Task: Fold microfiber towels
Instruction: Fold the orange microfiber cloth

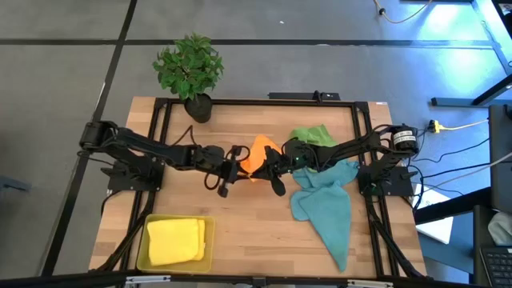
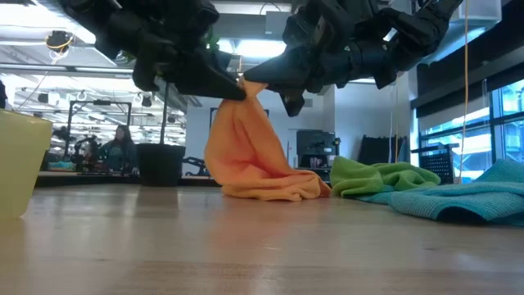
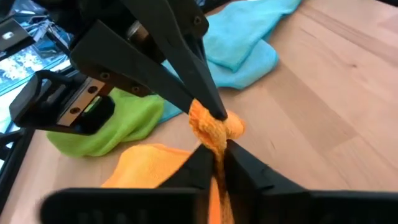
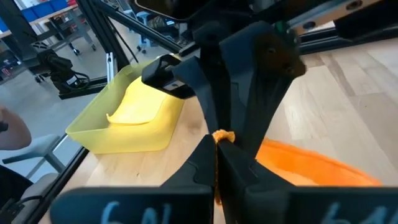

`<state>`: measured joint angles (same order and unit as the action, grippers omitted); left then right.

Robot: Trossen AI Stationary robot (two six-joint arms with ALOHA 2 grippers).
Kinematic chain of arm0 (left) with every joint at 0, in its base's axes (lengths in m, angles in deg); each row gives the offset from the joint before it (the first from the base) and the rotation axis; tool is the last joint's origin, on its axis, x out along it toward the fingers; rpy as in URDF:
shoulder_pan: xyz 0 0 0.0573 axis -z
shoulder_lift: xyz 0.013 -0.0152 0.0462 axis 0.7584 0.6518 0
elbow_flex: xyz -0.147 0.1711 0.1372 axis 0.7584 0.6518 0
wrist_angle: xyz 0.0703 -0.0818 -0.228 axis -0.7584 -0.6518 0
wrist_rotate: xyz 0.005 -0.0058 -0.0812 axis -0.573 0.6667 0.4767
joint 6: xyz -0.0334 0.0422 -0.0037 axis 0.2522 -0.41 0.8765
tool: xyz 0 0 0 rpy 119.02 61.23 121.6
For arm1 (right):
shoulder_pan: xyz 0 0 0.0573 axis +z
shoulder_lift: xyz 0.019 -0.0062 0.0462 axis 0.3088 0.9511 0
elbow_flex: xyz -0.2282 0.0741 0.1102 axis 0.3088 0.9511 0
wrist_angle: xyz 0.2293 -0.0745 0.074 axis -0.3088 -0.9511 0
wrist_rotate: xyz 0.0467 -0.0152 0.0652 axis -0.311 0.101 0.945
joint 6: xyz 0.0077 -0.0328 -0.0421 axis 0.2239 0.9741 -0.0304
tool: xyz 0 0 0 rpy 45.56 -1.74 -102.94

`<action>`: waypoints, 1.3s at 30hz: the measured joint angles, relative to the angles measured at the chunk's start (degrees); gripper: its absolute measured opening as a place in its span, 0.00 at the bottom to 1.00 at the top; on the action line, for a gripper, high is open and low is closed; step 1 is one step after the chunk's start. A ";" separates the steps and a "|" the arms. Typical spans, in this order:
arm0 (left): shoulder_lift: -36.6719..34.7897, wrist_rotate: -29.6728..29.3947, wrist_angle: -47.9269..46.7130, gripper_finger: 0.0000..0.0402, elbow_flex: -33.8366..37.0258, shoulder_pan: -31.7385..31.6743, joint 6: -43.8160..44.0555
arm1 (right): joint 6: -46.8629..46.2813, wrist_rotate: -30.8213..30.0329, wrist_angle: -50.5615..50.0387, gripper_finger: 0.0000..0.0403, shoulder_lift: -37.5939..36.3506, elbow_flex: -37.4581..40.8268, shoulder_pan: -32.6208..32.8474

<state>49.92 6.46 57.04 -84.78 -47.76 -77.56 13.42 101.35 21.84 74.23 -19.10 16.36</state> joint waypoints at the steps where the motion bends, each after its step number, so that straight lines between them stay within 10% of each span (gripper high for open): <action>1: 0.16 -0.01 0.40 0.03 0.00 -0.05 0.12 | 0.26 -0.04 0.05 0.03 0.00 0.00 0.00; 18: -12.33 -18.06 -13.01 0.00 0.18 7.43 6.20 | 8.26 -4.78 -1.89 0.53 -3.09 0.03 1.87; 28: -28.66 -18.85 -3.24 0.00 12.54 11.77 8.62 | 18.60 -29.19 -15.85 0.55 -3.34 0.04 7.36; 39: -35.16 -20.90 1.23 0.00 18.51 11.43 10.44 | 10.79 -27.05 -17.53 0.55 -0.72 1.70 7.82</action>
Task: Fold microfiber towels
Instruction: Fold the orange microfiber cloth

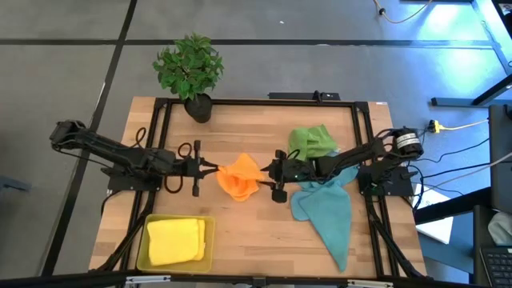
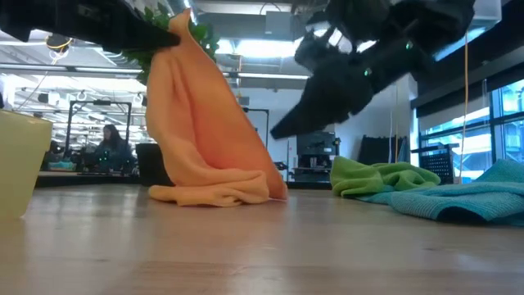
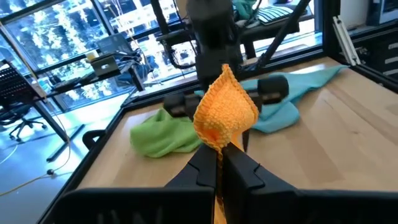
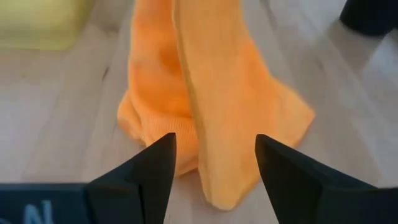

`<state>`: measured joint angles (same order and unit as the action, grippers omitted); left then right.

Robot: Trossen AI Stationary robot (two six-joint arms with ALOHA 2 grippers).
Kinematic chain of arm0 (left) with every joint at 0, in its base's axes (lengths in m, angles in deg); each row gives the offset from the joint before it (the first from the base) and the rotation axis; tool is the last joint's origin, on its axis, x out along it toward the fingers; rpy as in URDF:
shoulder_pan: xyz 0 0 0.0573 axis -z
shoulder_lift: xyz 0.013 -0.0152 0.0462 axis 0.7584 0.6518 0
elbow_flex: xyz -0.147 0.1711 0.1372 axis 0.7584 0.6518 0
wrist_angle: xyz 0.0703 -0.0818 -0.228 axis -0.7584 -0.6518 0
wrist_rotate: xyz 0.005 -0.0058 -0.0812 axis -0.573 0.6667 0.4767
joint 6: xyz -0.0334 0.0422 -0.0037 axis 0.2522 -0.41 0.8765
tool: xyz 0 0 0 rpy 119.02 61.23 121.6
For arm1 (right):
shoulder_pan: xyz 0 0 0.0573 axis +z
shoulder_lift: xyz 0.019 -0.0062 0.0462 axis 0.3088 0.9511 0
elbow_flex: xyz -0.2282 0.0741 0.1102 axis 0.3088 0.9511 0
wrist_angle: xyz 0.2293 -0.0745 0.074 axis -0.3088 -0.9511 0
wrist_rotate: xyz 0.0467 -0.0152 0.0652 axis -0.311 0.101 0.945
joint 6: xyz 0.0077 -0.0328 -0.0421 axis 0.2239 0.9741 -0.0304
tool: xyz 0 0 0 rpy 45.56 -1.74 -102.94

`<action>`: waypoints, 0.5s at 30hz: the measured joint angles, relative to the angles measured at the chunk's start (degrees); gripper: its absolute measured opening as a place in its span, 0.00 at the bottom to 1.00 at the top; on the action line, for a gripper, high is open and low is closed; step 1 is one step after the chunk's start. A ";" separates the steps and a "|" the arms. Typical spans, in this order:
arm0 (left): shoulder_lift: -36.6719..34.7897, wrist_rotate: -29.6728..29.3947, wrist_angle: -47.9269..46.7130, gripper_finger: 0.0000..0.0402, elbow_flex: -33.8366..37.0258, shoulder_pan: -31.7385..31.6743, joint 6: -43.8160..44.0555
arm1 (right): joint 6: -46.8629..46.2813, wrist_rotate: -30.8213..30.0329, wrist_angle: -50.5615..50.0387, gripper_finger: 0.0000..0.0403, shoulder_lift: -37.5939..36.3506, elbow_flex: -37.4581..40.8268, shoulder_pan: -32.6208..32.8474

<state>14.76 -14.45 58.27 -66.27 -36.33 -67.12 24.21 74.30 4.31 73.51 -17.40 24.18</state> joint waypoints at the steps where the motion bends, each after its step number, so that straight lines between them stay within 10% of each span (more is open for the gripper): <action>1: 0.00 -0.15 0.00 0.00 0.00 0.00 0.05 | -0.44 -0.01 0.19 0.55 1.13 0.00 0.22; 15: 0.04 -0.24 0.22 0.00 0.00 -0.01 0.25 | -6.17 -9.45 4.28 0.53 11.01 -0.04 -0.12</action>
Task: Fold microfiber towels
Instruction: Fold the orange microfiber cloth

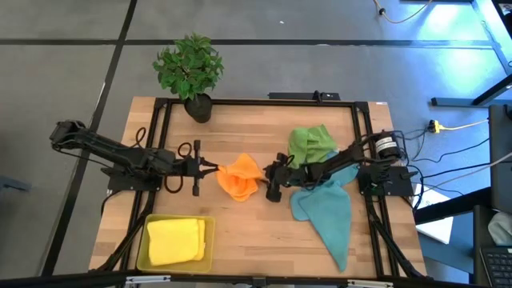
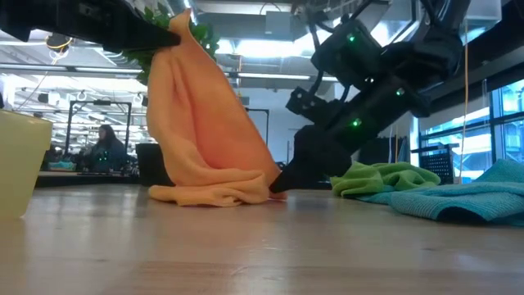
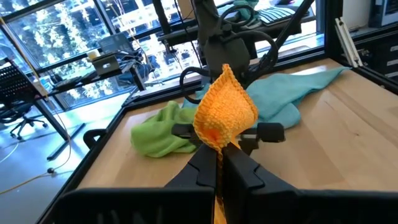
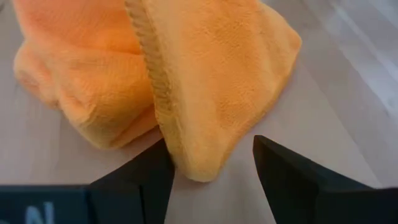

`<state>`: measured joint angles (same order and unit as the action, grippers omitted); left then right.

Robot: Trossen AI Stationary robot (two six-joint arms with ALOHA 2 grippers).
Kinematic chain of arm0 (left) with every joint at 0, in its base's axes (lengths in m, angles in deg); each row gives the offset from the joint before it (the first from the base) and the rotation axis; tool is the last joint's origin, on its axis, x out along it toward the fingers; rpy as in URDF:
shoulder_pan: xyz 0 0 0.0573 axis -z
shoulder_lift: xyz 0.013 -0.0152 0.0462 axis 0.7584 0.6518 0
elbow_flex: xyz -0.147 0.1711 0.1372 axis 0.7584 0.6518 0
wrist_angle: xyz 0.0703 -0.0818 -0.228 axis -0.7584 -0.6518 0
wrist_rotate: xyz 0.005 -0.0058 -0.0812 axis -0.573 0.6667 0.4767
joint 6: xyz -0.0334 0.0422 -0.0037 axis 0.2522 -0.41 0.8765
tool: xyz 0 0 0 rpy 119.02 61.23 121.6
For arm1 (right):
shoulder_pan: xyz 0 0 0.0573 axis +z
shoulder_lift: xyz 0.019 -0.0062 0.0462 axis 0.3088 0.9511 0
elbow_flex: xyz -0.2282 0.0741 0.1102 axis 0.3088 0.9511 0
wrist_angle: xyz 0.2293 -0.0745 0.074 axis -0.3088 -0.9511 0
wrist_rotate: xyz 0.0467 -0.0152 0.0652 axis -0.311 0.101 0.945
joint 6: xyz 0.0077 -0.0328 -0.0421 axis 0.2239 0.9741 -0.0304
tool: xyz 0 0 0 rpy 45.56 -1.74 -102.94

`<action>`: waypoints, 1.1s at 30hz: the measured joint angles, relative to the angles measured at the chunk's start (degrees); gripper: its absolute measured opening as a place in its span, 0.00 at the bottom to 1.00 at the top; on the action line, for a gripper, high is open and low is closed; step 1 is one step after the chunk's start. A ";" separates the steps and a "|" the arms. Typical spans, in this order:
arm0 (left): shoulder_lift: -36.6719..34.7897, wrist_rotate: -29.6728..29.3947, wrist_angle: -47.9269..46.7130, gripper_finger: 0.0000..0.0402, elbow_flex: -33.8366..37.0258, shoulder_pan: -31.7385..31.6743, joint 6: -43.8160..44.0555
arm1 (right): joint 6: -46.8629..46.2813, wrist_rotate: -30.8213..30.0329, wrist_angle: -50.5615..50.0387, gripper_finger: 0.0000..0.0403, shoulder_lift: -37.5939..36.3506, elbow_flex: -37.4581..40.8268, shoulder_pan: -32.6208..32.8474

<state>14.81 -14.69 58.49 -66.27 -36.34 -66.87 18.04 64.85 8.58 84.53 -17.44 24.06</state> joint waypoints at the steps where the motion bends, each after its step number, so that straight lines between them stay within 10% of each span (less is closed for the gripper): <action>1: 0.00 0.00 0.00 0.00 0.00 0.01 0.00 | -0.04 0.00 -0.06 0.51 0.00 0.00 -0.26; 11: 0.00 -4.37 0.19 0.00 -0.02 -0.01 -2.16 | 4.41 0.18 -0.47 0.03 -1.33 0.00 -0.31; 33: -1.59 1.33 -3.54 0.00 -13.65 -16.33 -12.77 | 19.84 -11.53 -9.74 0.01 -38.34 -1.86 -7.73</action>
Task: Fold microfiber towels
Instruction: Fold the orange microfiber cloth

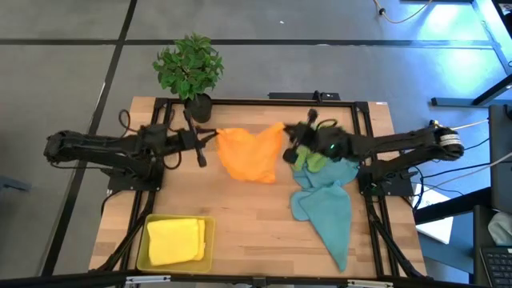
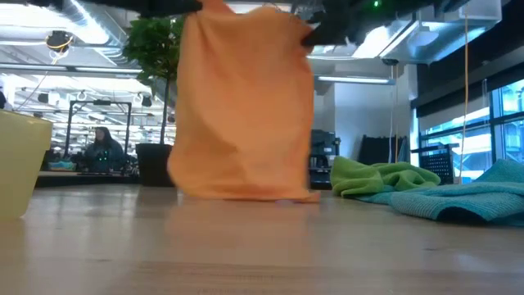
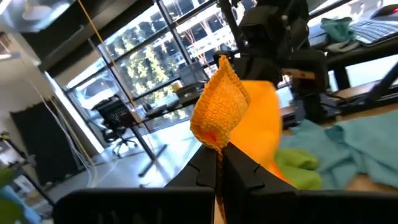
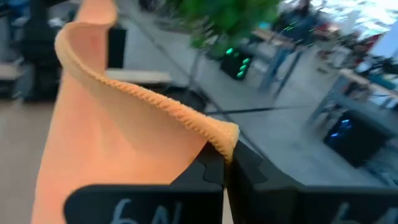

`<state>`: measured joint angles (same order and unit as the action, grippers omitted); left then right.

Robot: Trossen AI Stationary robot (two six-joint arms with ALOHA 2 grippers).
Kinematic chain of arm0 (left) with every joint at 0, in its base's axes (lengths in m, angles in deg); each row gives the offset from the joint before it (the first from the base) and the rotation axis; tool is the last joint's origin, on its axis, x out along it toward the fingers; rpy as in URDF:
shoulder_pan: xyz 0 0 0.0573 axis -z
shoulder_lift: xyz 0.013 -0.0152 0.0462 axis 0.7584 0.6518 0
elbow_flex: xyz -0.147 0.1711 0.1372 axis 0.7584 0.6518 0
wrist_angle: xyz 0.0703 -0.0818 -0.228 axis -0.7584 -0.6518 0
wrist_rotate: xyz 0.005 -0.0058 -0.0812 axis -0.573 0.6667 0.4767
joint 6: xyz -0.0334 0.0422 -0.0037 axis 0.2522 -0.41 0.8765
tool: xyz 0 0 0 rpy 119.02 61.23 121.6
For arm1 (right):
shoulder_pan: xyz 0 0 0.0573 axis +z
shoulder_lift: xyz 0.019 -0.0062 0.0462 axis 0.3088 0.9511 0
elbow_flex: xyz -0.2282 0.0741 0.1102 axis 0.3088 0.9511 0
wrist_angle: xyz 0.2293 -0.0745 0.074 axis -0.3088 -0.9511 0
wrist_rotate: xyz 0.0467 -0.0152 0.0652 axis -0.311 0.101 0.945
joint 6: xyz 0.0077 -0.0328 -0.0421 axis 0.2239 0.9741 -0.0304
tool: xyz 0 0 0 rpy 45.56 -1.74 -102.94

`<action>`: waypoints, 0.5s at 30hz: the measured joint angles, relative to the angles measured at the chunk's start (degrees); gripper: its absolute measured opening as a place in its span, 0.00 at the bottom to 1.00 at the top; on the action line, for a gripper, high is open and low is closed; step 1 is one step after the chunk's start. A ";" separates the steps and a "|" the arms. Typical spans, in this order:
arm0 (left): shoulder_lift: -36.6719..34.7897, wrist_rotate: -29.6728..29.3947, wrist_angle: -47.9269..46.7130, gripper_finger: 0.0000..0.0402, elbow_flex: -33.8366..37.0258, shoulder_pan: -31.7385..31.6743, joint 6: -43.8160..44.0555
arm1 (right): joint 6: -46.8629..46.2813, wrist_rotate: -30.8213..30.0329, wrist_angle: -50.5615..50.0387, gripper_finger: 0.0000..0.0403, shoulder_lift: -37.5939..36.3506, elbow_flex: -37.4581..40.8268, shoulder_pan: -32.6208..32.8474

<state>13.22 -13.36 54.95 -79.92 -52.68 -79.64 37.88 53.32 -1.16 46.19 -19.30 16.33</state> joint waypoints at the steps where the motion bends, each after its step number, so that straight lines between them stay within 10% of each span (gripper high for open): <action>1: 0.16 0.78 -1.43 0.00 -1.51 -1.12 -0.79 | 0.77 0.59 -0.39 0.01 -0.89 -0.69 -0.98; 15: 1.68 8.53 -10.99 0.00 -7.72 -17.39 -8.01 | 1.25 11.99 -9.47 0.00 -2.29 -11.70 -9.02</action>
<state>14.90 -4.83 43.96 -87.64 -70.07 -87.65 39.13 65.31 -10.63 43.90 -31.00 7.31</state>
